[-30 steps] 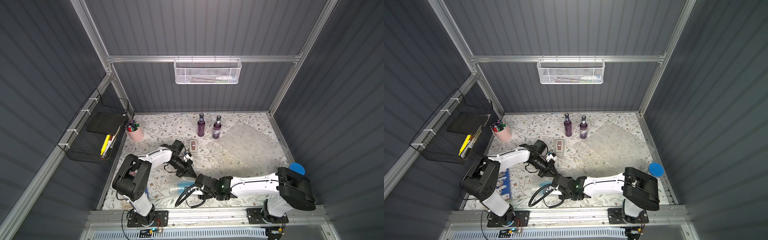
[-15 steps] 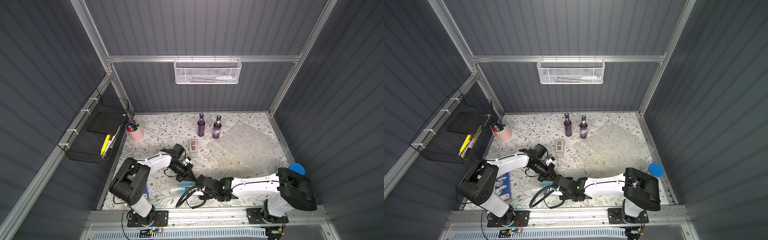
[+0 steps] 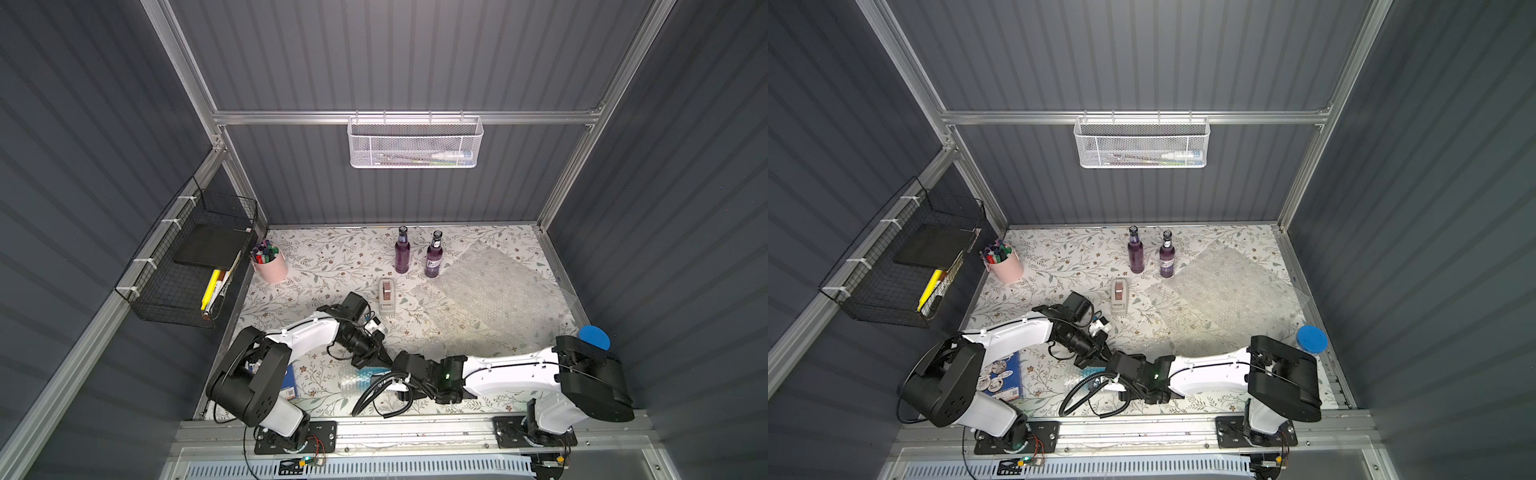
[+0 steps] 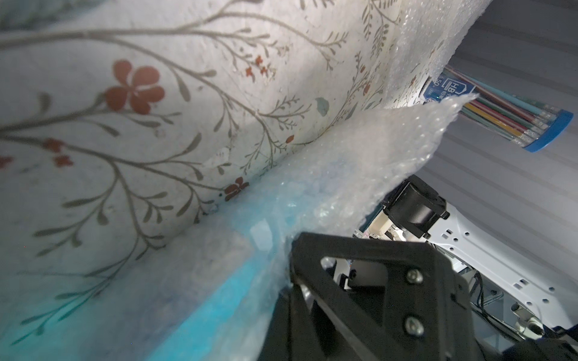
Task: Wrap wine bottles in bubble wrap
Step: Stick the tape on the bubble wrap.
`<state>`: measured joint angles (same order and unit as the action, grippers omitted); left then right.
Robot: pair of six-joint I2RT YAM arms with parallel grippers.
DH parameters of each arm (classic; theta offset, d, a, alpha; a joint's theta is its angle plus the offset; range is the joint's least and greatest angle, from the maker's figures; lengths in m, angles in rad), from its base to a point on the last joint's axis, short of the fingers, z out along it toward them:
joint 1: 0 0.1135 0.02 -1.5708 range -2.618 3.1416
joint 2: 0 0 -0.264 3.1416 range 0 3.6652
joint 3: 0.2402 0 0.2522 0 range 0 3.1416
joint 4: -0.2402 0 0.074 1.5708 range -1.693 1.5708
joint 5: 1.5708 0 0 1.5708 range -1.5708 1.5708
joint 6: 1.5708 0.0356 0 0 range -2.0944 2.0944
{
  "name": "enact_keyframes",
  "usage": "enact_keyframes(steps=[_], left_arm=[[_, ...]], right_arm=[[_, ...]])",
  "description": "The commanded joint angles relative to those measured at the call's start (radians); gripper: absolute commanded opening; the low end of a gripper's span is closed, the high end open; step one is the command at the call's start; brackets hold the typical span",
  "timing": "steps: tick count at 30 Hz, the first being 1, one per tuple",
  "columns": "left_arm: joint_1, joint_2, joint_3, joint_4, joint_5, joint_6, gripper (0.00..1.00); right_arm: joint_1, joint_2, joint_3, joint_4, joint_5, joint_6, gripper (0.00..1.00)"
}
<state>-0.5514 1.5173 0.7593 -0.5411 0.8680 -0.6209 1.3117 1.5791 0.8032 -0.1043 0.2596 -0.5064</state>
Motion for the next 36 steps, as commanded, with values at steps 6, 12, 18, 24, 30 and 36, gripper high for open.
enact_keyframes(steps=[6,12,18,24,30,36], left_arm=[[-0.016,-0.049,0.034,-0.114,-0.020,-0.008,0.00],[-0.015,-0.066,0.012,-0.095,-0.021,-0.030,0.00],[-0.016,-0.007,-0.002,-0.088,-0.041,-0.001,0.00],[-0.016,0.005,-0.021,-0.125,-0.077,0.019,0.00],[-0.016,0.022,-0.045,-0.151,-0.109,0.046,0.00],[-0.016,0.035,-0.034,-0.147,-0.115,0.058,0.00]], right_arm=[[-0.006,0.009,-0.025,-0.031,0.041,0.024,0.65],[-0.007,0.010,-0.026,-0.028,0.032,0.032,0.65],[-0.007,0.004,-0.022,-0.026,0.029,0.028,0.66],[-0.007,-0.023,-0.022,-0.018,0.033,0.032,0.71],[-0.019,-0.087,-0.038,0.010,0.008,0.064,0.83],[-0.140,-0.270,-0.086,0.050,-0.235,0.199,0.86]])
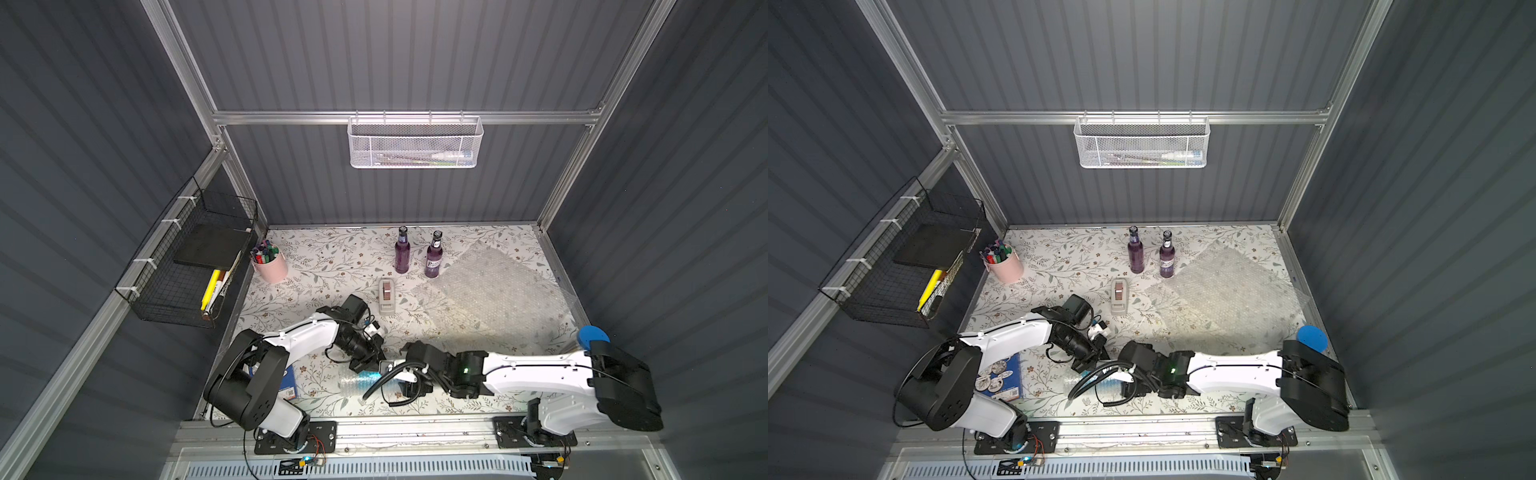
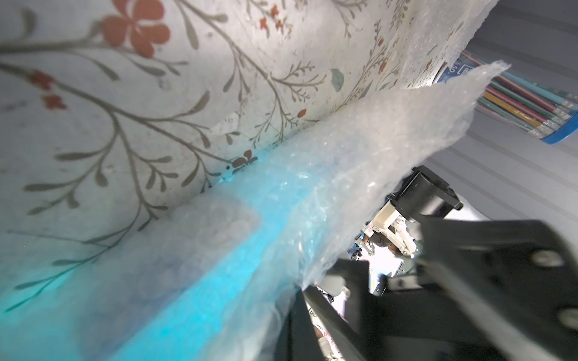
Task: Wrap wine bottles in bubble wrap
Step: Stick the tape on the bubble wrap.
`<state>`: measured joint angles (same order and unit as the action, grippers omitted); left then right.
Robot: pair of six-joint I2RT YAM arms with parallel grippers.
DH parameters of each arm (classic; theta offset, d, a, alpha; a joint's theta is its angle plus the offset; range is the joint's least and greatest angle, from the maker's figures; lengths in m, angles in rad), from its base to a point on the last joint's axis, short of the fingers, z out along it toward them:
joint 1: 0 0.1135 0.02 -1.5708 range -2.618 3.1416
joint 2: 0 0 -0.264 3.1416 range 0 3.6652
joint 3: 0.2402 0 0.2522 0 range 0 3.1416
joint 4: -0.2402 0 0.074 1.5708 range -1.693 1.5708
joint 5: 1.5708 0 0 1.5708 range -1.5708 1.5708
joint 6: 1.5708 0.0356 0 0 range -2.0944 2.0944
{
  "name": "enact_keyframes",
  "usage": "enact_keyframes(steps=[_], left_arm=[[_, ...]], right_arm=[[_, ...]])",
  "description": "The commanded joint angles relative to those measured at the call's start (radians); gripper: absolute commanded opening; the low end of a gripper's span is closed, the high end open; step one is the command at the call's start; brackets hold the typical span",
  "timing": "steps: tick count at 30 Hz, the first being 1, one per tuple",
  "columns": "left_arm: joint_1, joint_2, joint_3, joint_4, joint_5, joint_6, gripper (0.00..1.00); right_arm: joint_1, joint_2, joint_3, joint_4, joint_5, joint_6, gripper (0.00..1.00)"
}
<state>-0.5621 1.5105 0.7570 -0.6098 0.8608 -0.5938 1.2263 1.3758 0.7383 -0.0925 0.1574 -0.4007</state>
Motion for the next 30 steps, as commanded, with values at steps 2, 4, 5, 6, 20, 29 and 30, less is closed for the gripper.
enact_keyframes(steps=[2,4,5,6,20,29,30], left_arm=[[-0.005,0.044,-0.032,-0.081,-0.112,0.034,0.00],[-0.005,0.039,-0.036,-0.079,-0.114,0.032,0.00],[-0.005,0.038,-0.039,-0.077,-0.114,0.031,0.00],[-0.005,0.036,-0.042,-0.074,-0.115,0.029,0.00],[-0.005,0.025,-0.053,-0.079,-0.132,0.031,0.00],[-0.005,0.020,-0.054,-0.076,-0.140,0.029,0.00],[-0.005,0.018,-0.054,-0.077,-0.143,0.028,0.00]], right_arm=[[-0.127,-0.119,-0.048,0.076,-0.227,0.180,0.85],[-0.194,-0.154,-0.063,0.113,-0.309,0.281,0.82],[-0.218,-0.156,-0.064,0.127,-0.345,0.317,0.79],[-0.240,-0.155,-0.062,0.139,-0.389,0.359,0.73],[-0.357,0.090,-0.018,0.281,-0.836,0.530,0.49],[-0.378,0.253,0.078,0.250,-0.908,0.587,0.23],[-0.382,0.266,0.082,0.247,-0.911,0.597,0.22]])
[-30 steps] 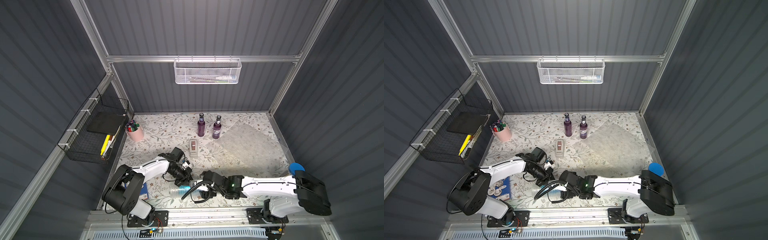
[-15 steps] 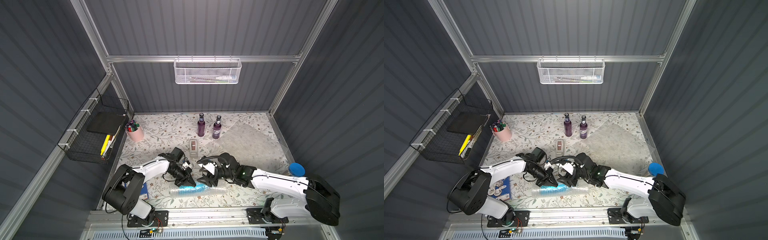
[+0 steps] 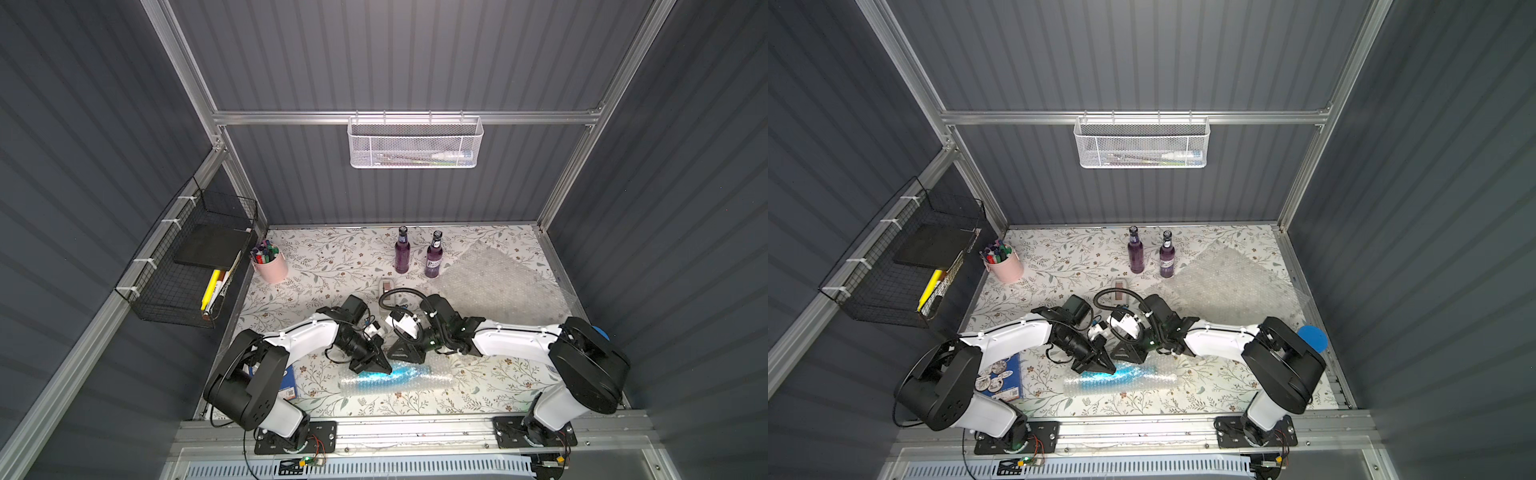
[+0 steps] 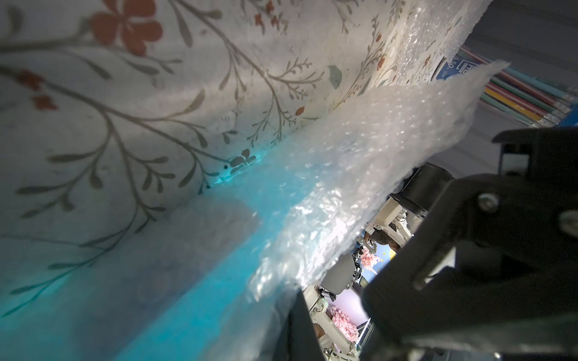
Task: Wrap wine bottles in bubble wrap
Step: Stick the tape on the bubble wrap.
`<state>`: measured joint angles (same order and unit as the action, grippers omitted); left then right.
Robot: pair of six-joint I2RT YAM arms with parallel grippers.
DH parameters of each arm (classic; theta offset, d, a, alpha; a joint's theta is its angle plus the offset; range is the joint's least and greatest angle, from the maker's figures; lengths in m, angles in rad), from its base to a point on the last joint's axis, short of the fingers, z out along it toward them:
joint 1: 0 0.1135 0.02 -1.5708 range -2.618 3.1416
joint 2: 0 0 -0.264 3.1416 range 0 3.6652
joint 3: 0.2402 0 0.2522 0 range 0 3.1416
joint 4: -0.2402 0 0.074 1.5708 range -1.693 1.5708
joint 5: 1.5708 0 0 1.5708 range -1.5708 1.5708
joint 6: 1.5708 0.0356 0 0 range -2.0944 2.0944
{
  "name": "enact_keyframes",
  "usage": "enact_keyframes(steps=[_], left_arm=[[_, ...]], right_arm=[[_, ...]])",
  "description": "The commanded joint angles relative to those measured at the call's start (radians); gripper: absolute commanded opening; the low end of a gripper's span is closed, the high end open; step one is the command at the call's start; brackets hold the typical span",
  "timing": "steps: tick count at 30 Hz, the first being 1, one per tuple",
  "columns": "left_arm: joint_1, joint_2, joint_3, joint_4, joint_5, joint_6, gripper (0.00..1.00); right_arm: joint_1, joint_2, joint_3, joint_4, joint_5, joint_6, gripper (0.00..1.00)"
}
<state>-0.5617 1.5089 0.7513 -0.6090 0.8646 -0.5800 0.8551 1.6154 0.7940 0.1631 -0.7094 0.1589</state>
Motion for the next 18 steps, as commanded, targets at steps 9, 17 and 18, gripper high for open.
enact_keyframes(steps=[9,17,18], left_arm=[[-0.006,0.008,-0.061,-0.053,-0.141,0.000,0.00],[-0.006,0.002,-0.056,-0.054,-0.136,0.000,0.00],[-0.006,0.000,-0.056,-0.052,-0.133,-0.001,0.00]], right_arm=[[-0.018,0.124,0.116,-0.183,-0.047,0.042,0.17],[-0.009,0.188,0.180,-0.304,-0.058,0.015,0.15],[-0.008,0.191,0.180,-0.311,-0.054,0.014,0.15]])
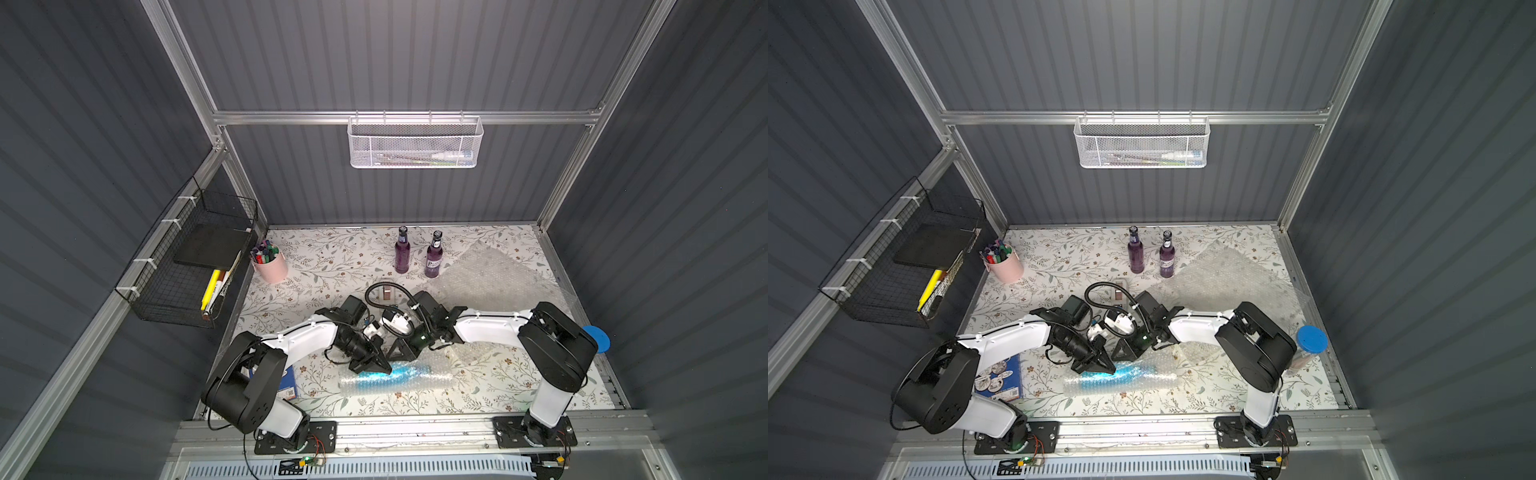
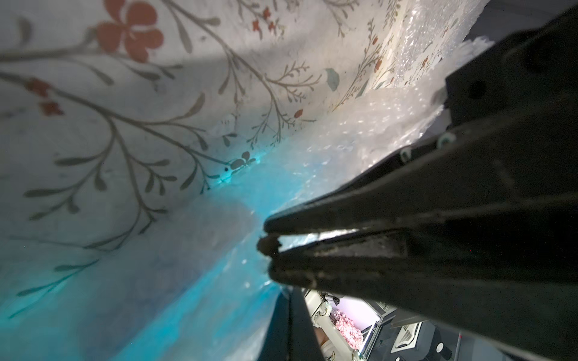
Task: Wrap wine bottles in bubble wrap
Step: Stick the tape on the bubble wrap.
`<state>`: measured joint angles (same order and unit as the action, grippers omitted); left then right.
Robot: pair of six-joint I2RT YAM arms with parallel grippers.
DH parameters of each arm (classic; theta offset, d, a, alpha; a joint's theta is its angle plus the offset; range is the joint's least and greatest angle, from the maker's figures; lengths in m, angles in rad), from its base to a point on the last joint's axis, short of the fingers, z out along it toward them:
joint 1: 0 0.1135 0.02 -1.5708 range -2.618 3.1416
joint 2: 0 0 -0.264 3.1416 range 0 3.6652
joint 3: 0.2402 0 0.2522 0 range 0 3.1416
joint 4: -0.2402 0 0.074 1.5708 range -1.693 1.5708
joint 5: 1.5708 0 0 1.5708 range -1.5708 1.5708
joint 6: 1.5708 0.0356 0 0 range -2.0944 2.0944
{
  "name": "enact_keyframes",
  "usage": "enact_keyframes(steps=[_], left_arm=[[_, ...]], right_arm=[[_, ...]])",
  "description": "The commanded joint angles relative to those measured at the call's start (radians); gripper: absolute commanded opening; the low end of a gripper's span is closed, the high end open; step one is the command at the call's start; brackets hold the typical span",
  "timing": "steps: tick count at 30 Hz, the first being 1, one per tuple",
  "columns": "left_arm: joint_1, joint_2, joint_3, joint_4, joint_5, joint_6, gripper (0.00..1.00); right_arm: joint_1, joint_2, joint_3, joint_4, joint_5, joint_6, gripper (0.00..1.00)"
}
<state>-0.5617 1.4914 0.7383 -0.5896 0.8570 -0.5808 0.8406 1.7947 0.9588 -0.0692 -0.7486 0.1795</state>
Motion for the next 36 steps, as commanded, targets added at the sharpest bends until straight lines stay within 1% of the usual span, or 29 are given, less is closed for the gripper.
enact_keyframes(steps=[1,7,10,13,22,24,32,36], left_arm=[[-0.005,0.016,-0.044,-0.069,-0.124,-0.003,0.00],[-0.005,0.001,-0.036,-0.074,-0.122,-0.010,0.06],[-0.006,-0.006,-0.034,-0.084,-0.123,-0.013,0.07],[-0.006,-0.016,-0.027,-0.085,-0.118,-0.019,0.14],[-0.006,-0.031,0.017,-0.149,-0.131,-0.009,0.25],[-0.006,-0.043,0.039,-0.180,-0.142,-0.002,0.30],[-0.006,-0.065,0.056,-0.191,-0.143,-0.019,0.33],[-0.006,-0.077,0.116,-0.268,-0.159,0.006,0.35]], right_arm=[[0.009,0.018,0.018,-0.091,-0.012,-0.011,0.15],[0.024,0.036,0.040,-0.167,0.007,-0.056,0.16],[0.028,0.037,0.034,-0.165,0.005,-0.059,0.16],[0.030,0.036,0.041,-0.167,-0.007,-0.067,0.17],[0.032,0.038,0.047,-0.168,-0.035,-0.079,0.18],[0.033,0.040,0.050,-0.168,-0.041,-0.079,0.19],[0.043,0.047,0.064,-0.168,-0.058,-0.081,0.20],[0.048,0.044,0.066,-0.168,-0.061,-0.077,0.20]])
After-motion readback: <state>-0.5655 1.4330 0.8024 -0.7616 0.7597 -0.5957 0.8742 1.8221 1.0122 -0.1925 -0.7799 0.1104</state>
